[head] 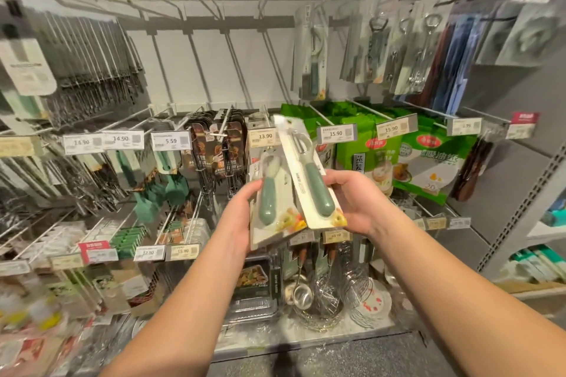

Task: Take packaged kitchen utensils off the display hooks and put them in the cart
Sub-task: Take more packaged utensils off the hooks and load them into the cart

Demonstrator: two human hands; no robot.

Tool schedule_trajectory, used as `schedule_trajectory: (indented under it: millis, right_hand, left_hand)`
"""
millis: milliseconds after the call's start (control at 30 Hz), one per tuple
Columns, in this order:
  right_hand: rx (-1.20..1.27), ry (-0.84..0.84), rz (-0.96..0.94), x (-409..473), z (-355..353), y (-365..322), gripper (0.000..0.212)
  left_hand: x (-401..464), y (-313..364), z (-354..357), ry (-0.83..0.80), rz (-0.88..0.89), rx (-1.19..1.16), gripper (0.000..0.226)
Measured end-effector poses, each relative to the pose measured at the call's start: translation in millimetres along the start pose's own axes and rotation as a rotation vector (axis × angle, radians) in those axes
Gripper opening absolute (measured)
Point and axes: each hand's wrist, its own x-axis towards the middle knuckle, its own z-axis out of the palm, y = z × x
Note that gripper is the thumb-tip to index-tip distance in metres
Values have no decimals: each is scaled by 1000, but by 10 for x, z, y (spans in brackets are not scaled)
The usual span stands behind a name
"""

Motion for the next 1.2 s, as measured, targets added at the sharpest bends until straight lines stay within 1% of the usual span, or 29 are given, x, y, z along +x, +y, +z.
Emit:
schedule_trajectory:
  millis: [67, 167, 300, 400, 467, 500, 567, 600, 700, 833, 1000, 1100, 1200]
  right_hand:
    - [-11, -9, -21, -5, 60, -76, 31]
    - [-52, -2, -47, -7, 151, -175, 27]
    - [-116, 35, -63, 13, 234, -272, 25]
    - [-137, 69, -85, 68, 262, -306, 27]
    - [-150, 89, -106, 107, 262, -337, 28]
    - [-156, 85, -116, 111, 262, -355, 25]
    - [-147, 68, -132, 104, 238, -400, 18]
    - [-138, 66, -147, 101, 206, -429, 18]
    - [-88, 72, -200, 121, 93, -521, 30]
    - [-53, 127, -263, 233, -34, -679, 31]
    - [-116, 189, -369, 423, -139, -919, 21]
    - [-181, 232, -420, 589, -205, -1064, 23]
    - [-220, 252, -447, 715, -229, -1238, 20]
  left_hand:
    - [10, 27, -20, 25, 26, -61, 32]
    - [9, 58, -29, 9, 9, -97, 38]
    - [24, 145, -39, 16, 38, -142, 33]
    - [13, 223, -49, -44, 1, -213, 47]
    - [11, 289, -31, -46, 4, -214, 43]
    - [25, 325, -28, -38, 31, -221, 40]
    - [73, 386, -45, -16, 69, -231, 43]
    - [77, 423, -35, 2, 72, -228, 43]
    - [88, 521, 0, 29, 65, -224, 38]
    - [49, 608, 88, -6, 91, -215, 32]
    - [34, 753, 232, -42, 157, -166, 28]
    - [36, 832, 371, -24, 202, -171, 24]
    - [55, 910, 525, -15, 230, -200, 21]
